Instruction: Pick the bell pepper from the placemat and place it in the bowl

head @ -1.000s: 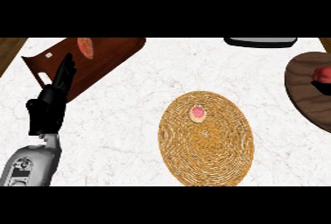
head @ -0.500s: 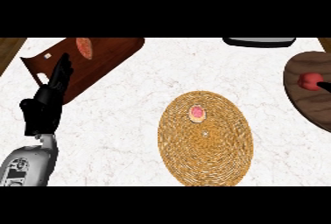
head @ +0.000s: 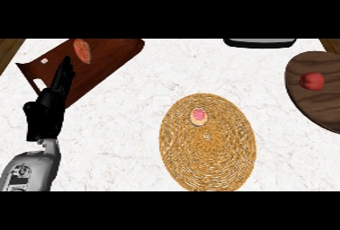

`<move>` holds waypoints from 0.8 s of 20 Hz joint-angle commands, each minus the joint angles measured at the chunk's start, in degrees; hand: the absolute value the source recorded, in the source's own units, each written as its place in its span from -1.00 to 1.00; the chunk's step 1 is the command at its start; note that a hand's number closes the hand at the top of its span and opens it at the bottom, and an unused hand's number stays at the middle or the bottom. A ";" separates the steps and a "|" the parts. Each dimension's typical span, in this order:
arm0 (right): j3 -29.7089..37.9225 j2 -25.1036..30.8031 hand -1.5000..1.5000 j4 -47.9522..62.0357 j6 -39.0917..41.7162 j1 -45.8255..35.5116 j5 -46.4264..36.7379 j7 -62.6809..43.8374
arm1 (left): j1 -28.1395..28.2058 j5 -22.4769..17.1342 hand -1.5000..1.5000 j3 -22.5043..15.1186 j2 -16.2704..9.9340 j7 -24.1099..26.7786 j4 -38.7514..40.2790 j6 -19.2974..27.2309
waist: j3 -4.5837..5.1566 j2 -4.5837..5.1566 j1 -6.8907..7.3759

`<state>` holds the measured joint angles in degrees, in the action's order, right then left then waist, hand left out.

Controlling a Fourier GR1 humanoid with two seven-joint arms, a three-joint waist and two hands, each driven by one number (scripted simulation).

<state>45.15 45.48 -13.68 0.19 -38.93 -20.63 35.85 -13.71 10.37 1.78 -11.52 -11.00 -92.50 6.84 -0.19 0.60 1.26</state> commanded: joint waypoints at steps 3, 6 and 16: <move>2.74 5.87 -1.00 1.23 14.15 6.04 4.91 4.51 | 1.84 -0.65 0.00 1.84 -1.03 1.66 -0.14 -0.71 | 0.02 -0.21 -0.62; 1.69 2.00 -1.00 -0.37 15.79 10.06 6.11 8.79 | 0.61 1.39 0.00 0.43 1.14 0.75 1.77 1.20 | 0.12 -0.45 -1.20; 0.05 2.88 -1.00 -3.25 23.54 20.96 10.21 15.42 | 2.93 0.49 0.00 2.19 0.52 5.08 3.12 -0.74 | 0.15 -0.55 -1.31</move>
<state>45.82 48.95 -15.66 19.61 -22.19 -11.98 46.66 -12.36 10.83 3.48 -11.26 -8.63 -90.96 6.29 -0.08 0.13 0.14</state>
